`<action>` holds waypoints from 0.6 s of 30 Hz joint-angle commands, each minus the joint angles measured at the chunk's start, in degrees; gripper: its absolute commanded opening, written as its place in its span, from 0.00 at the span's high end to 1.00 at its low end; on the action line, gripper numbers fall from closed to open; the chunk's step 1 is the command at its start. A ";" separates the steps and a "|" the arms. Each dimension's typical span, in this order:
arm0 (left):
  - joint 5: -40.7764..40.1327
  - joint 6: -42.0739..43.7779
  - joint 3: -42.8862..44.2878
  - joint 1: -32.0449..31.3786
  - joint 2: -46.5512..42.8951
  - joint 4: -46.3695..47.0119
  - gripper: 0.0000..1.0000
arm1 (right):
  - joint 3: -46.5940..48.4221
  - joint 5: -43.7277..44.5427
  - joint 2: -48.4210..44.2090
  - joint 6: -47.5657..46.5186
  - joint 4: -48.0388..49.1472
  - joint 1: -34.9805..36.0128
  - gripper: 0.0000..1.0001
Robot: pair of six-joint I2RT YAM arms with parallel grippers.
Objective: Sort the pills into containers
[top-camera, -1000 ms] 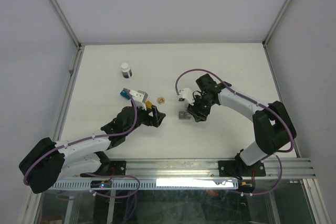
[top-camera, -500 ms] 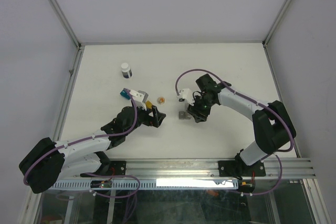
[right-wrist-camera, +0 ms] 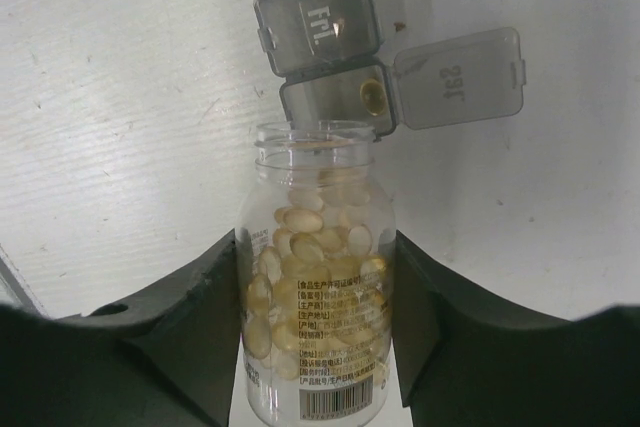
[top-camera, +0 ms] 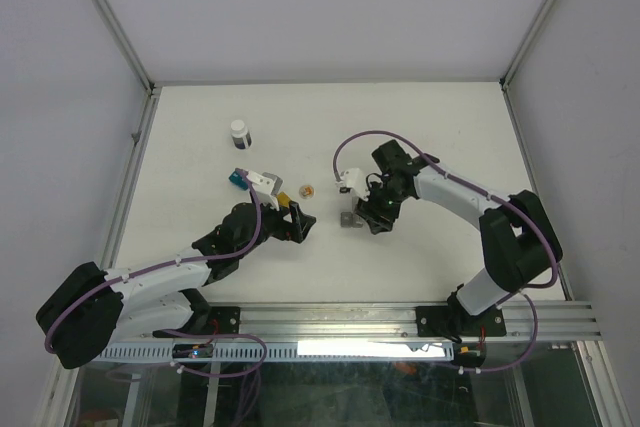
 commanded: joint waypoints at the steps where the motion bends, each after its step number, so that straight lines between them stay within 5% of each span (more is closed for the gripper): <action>1: 0.24 0.40 0.33 -0.45 -1.43 2.92 0.13 | 0.04 -0.45 -2.50 -0.12 2.75 0.89 1.00; 2: 0.29 0.39 0.34 -0.46 -1.39 2.99 0.13 | -0.77 3.37 -2.48 0.55 4.36 1.05 1.00; 4: 0.22 0.40 0.27 -0.48 -1.31 3.13 0.14 | 3.67 -4.26 0.43 -0.05 -2.84 -0.36 1.00; 7: 0.41 0.37 0.20 -0.48 -1.45 3.15 0.13 | -0.50 4.65 -0.57 0.39 4.01 0.54 1.00; 9: 0.30 0.28 0.04 -0.41 -1.62 3.22 0.13 | 3.55 -4.33 0.28 -0.21 -2.64 -0.04 1.00; 11: 0.36 0.27 -0.11 -0.41 -1.85 3.18 0.14 | -0.66 2.82 -2.30 0.19 4.10 1.50 1.00; 14: 0.25 0.16 -0.25 -0.43 -2.00 3.31 0.13 | 1.98 -3.02 -0.67 -0.40 -1.34 0.75 1.00; 16: 0.43 0.13 -0.24 -0.41 -2.00 3.26 0.13 | 0.67 3.77 -1.05 0.83 2.47 0.94 1.00; 18: 0.32 0.07 -0.20 -0.44 -1.87 3.39 0.13 | 3.03 -3.18 -0.42 0.04 -1.53 0.26 1.00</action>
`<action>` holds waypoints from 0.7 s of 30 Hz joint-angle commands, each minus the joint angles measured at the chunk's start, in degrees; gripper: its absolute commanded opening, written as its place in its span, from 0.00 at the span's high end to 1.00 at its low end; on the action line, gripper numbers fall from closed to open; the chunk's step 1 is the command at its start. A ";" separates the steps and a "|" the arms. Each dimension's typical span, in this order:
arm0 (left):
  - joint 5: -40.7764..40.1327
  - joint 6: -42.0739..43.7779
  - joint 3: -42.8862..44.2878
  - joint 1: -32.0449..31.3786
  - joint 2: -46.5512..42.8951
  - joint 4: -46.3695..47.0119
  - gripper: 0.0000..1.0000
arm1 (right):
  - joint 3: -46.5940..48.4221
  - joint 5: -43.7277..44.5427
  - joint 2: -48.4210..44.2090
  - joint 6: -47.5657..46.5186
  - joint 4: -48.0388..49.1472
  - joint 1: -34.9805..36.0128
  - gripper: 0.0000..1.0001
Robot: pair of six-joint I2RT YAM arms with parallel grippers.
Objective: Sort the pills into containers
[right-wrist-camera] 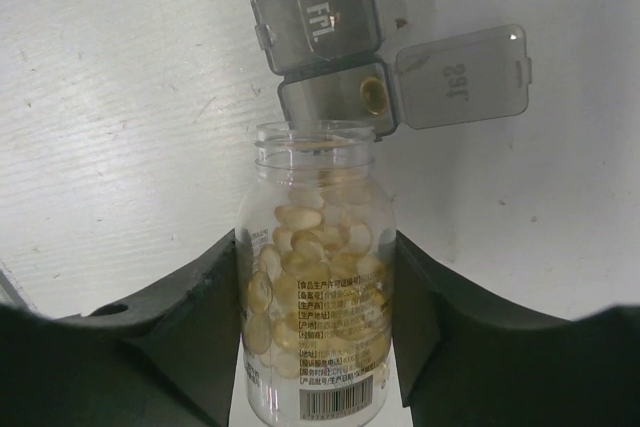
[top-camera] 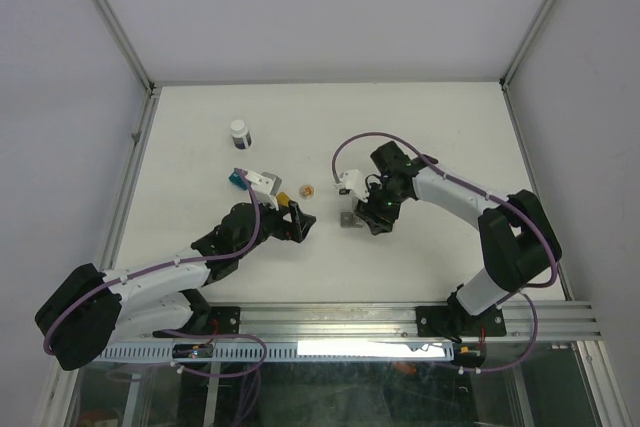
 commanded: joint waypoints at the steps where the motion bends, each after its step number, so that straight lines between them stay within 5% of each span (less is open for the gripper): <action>1: 0.41 0.07 -0.20 -0.42 -1.15 3.34 0.13 | 0.70 -0.64 -2.66 0.23 2.11 0.08 1.00; 2: 0.46 0.11 -0.14 -0.42 -1.09 3.40 0.13 | -0.33 3.41 -2.55 0.73 4.18 0.03 1.00; 5: 0.59 0.08 -0.04 -0.41 -0.68 3.67 0.13 | 2.36 -3.66 -1.86 -0.44 -0.61 -0.35 1.00; 7: 0.85 0.08 0.20 -0.48 -0.33 3.75 0.13 | -0.23 3.01 -2.68 0.18 3.71 -0.58 1.00; 9: 0.74 0.06 0.30 -0.42 -0.10 3.86 0.13 | 3.51 -4.64 -1.21 -0.22 -2.52 -0.84 1.00; 11: 0.95 0.06 0.28 -0.43 -0.17 3.86 0.14 | -0.15 1.32 -3.68 0.26 3.65 0.11 1.00; 14: 0.72 -0.02 0.20 -0.41 -0.35 3.78 0.14 | 1.81 -4.42 -2.94 -0.64 -1.65 0.06 1.00; 16: 0.85 -0.09 0.16 -0.41 -0.35 3.85 0.14 | 0.06 2.67 -1.99 -0.48 3.98 -0.58 1.00; 18: 0.84 -0.11 0.26 -0.45 -0.30 3.86 0.14 | 3.44 -4.28 -0.62 -0.21 -2.66 -0.87 1.00; 21: 0.86 -0.03 0.17 -0.45 -0.35 4.00 0.13 | -0.15 1.87 -3.05 0.30 3.48 -0.26 1.00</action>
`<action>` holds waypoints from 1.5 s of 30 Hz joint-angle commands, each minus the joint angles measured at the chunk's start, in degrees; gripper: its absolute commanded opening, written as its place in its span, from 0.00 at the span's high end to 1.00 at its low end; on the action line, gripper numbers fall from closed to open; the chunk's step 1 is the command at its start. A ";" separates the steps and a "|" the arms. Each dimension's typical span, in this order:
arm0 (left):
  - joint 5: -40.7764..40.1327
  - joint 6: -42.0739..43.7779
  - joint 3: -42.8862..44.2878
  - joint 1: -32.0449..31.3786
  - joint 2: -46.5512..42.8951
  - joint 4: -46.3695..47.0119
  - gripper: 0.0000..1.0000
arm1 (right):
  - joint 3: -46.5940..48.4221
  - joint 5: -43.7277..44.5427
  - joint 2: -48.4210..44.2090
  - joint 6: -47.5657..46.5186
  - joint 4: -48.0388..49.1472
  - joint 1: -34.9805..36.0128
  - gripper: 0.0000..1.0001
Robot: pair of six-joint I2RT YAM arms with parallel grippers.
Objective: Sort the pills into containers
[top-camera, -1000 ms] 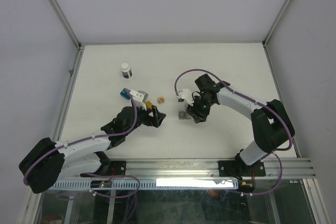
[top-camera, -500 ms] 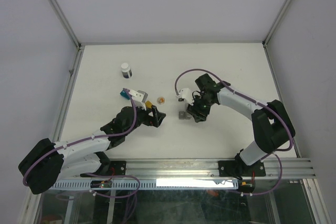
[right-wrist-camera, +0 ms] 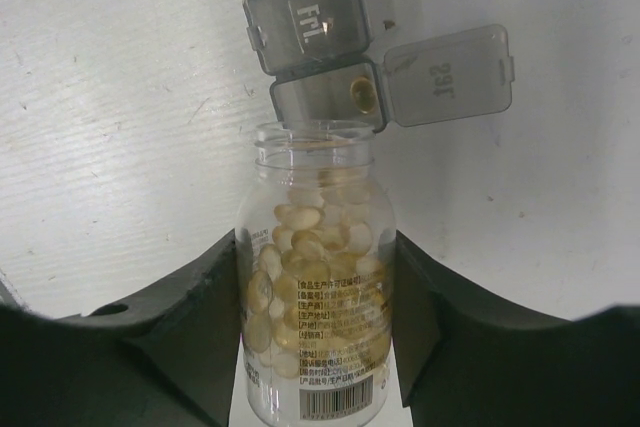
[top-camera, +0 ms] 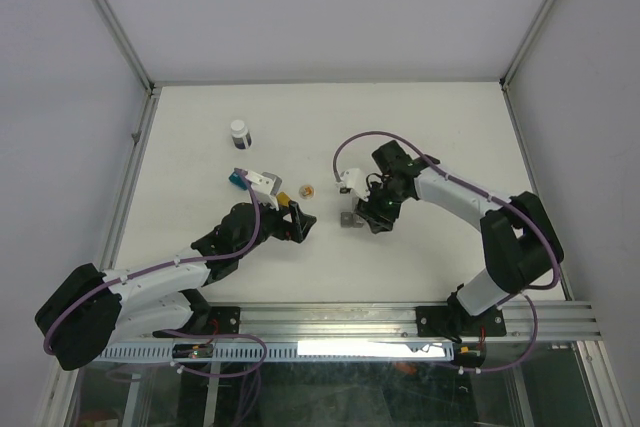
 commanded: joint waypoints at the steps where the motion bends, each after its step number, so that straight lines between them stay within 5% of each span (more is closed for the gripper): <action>1: 0.46 0.12 0.24 -0.39 -0.35 3.90 0.13 | 2.48 2.07 0.03 0.48 -0.30 -0.45 1.00; 3: 0.46 0.23 0.41 -0.43 -0.35 3.51 0.13 | 2.58 -4.18 -1.66 -0.43 -1.29 0.22 1.00; 5: 0.38 0.33 0.29 -0.41 -0.27 3.67 0.13 | -1.10 4.58 -2.97 0.15 4.99 -0.03 1.00; 7: 0.48 0.35 0.43 -0.45 -0.10 3.70 0.13 | 4.09 -2.98 0.95 0.08 -3.07 -0.67 1.00; 10: 0.51 0.37 0.59 -0.41 0.08 3.82 0.13 | -1.08 3.65 -3.69 0.51 5.05 0.30 1.00; 12: 0.44 0.42 0.62 -0.42 0.22 3.80 0.13 | 3.90 -4.04 -0.37 -0.02 -3.13 -0.54 1.00; 15: 0.56 0.42 0.78 -0.46 0.37 3.79 0.13 | -0.29 4.23 -2.12 0.32 3.44 0.17 1.00; 17: 0.44 0.42 0.83 -0.41 0.35 3.72 0.13 | 3.43 -3.85 -0.84 -0.04 -2.52 -0.57 1.00; 20: 0.64 0.42 0.79 -0.42 0.39 3.83 0.13 | 0.09 3.60 -2.24 0.20 2.32 -0.07 1.00; 22: 0.57 0.46 0.79 -0.46 0.39 3.82 0.13 | 2.38 -2.52 -1.54 -0.05 -1.21 0.03 1.00; 24: 0.60 0.34 0.63 -0.43 0.26 3.79 0.13 | -0.52 2.02 -3.08 0.18 3.52 0.21 1.00; 45: 3.43 -0.84 -0.55 -0.41 0.40 7.43 0.08 | 1.24 -3.03 -2.64 -0.06 0.33 -0.14 1.00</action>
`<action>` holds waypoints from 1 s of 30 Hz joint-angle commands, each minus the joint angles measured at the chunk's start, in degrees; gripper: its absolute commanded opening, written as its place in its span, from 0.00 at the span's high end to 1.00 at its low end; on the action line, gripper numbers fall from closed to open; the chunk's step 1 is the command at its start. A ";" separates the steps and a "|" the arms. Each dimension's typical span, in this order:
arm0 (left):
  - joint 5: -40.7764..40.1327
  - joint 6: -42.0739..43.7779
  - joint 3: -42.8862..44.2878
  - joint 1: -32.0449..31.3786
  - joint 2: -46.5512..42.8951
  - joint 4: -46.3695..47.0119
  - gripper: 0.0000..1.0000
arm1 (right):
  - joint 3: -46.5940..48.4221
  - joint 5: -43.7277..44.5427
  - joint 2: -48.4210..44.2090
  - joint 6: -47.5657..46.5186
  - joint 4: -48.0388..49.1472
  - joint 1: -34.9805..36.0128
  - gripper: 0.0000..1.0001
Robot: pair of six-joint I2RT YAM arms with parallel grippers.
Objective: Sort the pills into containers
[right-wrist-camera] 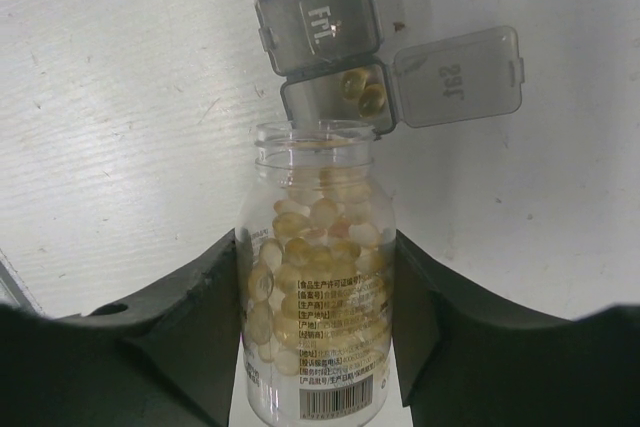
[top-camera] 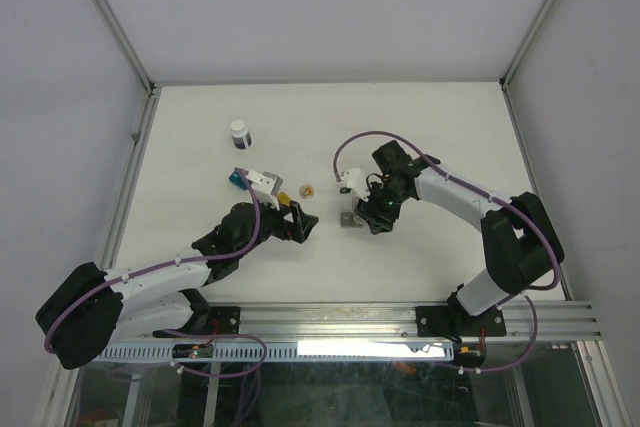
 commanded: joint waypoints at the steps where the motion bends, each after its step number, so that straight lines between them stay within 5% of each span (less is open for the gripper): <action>1: 4.69 -0.81 -0.61 -0.26 0.39 8.29 0.05 | 1.53 -4.27 -2.53 -0.26 0.14 -0.46 1.00; 6: 8.61 -1.65 2.19 1.74 3.76 8.99 0.01 | 1.99 -13.70 -7.14 0.42 -0.49 -4.05 1.00; 12: 7.55 -3.43 9.77 3.17 6.20 -1.01 0.02 | 0.53 -30.93 -17.90 2.90 4.07 -12.65 1.00; 23: -8.84 2.83 32.92 3.45 20.59 -31.21 0.09 | -3.09 -43.13 -32.19 30.95 36.53 -16.72 1.00; 30: -11.35 6.61 42.79 4.42 32.17 -39.25 0.21 | -18.44 -48.16 -37.33 45.30 60.97 -22.93 1.00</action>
